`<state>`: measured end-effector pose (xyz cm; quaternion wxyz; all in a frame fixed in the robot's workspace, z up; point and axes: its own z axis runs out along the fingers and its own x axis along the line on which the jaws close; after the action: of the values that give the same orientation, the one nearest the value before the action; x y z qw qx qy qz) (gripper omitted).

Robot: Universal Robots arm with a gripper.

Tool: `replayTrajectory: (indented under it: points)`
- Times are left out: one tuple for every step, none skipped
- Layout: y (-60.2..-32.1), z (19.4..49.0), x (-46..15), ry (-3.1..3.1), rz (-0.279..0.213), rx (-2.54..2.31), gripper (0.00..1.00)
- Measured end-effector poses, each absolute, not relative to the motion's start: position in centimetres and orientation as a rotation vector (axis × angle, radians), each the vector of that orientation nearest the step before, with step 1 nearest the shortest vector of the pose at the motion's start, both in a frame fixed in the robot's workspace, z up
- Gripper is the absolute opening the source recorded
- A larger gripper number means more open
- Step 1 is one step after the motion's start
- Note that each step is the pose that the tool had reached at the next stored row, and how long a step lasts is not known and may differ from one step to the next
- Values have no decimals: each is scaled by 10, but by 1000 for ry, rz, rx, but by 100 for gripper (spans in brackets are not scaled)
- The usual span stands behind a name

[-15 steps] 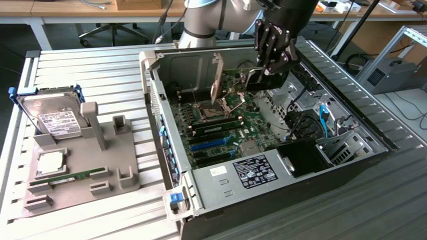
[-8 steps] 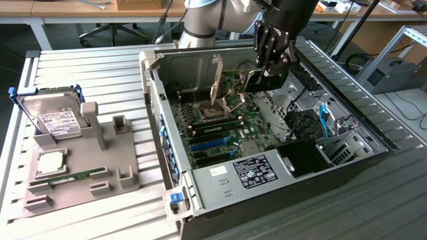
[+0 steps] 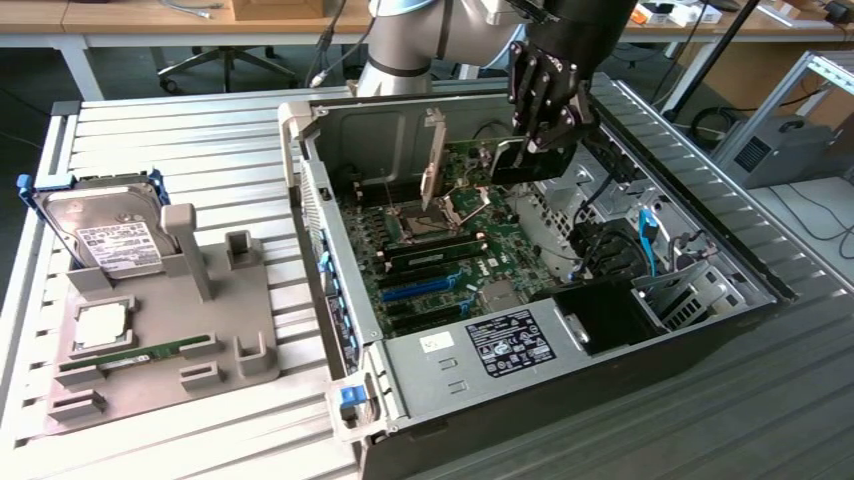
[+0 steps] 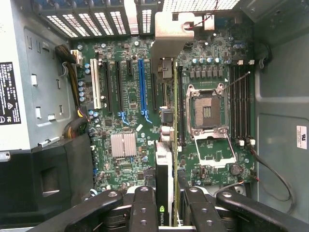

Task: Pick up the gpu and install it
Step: 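Insert the gpu into the slot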

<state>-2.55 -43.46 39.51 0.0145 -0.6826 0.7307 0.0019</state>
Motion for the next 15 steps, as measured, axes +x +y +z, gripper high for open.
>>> replayTrajectory:
  points:
    - [-435,395,-26,2275,6,-2125,27]
    - [-435,395,-26,2275,6,-2125,27]
    - [-435,395,-26,2275,6,-2125,27]
    - [-435,395,-26,2275,6,-2125,27]
    - [-435,395,-26,2275,6,-2125,27]
    - [-434,394,-25,2274,6,-2125,27]
    - [-434,394,-26,2274,6,-2125,27]
    - [-434,393,-26,2275,6,-2125,27]
    - [-434,391,-26,2275,6,-2125,27]
    - [-434,390,-26,2275,6,-2125,27]
    - [-434,389,-26,2275,6,-2125,27]
    - [-434,388,-26,2275,6,-2125,27]
    - [-434,387,-26,2275,6,-2125,27]
    - [-434,387,-26,2275,6,-2125,27]
    - [-434,386,-26,2275,6,-2125,27]
